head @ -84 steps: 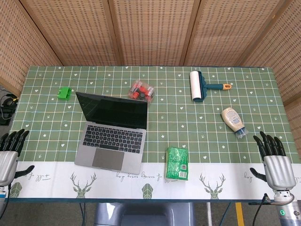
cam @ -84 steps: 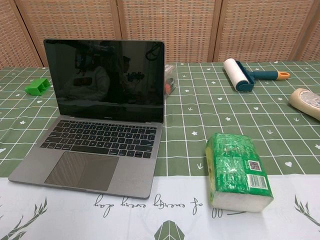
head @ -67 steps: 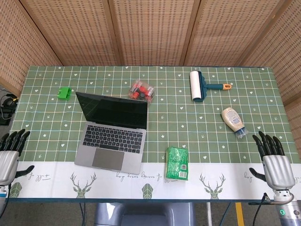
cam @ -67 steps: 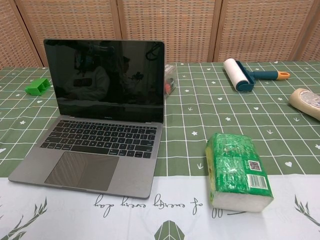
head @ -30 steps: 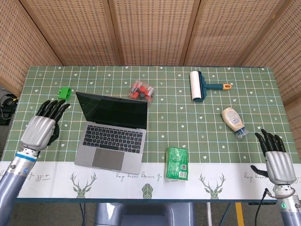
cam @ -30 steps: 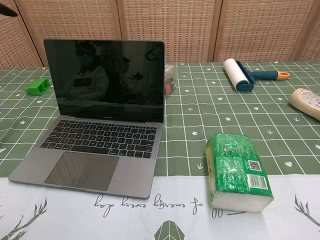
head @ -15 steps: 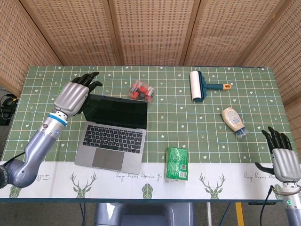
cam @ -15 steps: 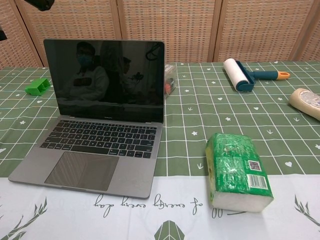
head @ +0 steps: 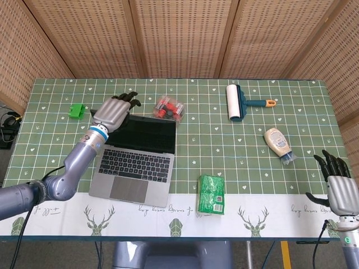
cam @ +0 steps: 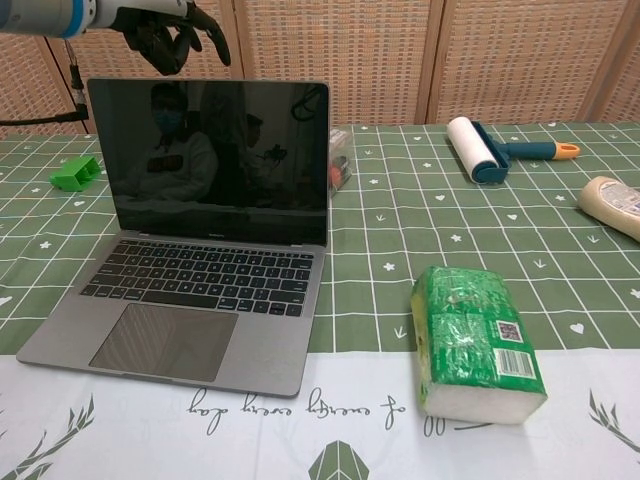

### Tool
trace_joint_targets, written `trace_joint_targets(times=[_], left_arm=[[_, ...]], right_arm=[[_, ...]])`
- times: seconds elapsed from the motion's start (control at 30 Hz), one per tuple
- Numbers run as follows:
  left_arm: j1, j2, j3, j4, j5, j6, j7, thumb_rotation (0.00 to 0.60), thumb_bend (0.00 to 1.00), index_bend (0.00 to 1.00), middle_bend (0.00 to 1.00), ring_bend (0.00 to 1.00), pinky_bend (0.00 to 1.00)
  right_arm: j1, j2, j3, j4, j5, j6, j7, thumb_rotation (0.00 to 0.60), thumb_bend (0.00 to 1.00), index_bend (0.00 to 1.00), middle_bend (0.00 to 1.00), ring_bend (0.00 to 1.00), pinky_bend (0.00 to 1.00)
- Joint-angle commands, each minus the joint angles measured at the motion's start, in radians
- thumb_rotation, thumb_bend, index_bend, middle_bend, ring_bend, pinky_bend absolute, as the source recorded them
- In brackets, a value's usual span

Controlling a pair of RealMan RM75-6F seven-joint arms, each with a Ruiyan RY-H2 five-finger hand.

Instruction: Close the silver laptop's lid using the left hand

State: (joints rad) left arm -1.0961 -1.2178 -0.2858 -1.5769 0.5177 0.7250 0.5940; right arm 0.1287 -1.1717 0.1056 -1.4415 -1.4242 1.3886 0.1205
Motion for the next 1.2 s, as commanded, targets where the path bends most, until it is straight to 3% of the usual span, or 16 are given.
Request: trace_joint_targets(times=[0.03, 0.33, 0.57, 1.2], left_arm=[[-0.038, -0.025, 0.030, 0.027, -0.047, -0.016, 0.004, 0.600, 1.00, 0.23, 0.05, 0.11, 0.22], [-0.067, 0.001, 0.080, 0.000, -0.064, -0.024, -0.023, 0.600, 1.00, 0.36, 0.18, 0.22, 0.28], [-0.062, 0.039, 0.080, -0.053, -0.016, 0.010, -0.048, 0.600, 1.00, 0.42, 0.25, 0.27, 0.32], [-0.033, 0.162, 0.127, -0.232, 0.074, 0.000, -0.125, 0.600, 1.00, 0.48, 0.31, 0.32, 0.35]], right_arm=[[0.000, -0.001, 0.000, 0.002, 0.000, 0.001, 0.001, 0.600, 0.10, 0.13, 0.00, 0.00, 0.01], [-0.001, -0.001, -0.002, 0.002, -0.003, 0.004, -0.001, 0.600, 0.10, 0.14, 0.00, 0.00, 0.02], [0.003, -0.006, -0.011, -0.002, -0.015, -0.001, -0.015, 0.600, 0.10, 0.14, 0.00, 0.00, 0.02], [0.000, -0.001, -0.022, -0.024, -0.034, 0.013, -0.031, 0.600, 0.10, 0.14, 0.00, 0.00, 0.02]])
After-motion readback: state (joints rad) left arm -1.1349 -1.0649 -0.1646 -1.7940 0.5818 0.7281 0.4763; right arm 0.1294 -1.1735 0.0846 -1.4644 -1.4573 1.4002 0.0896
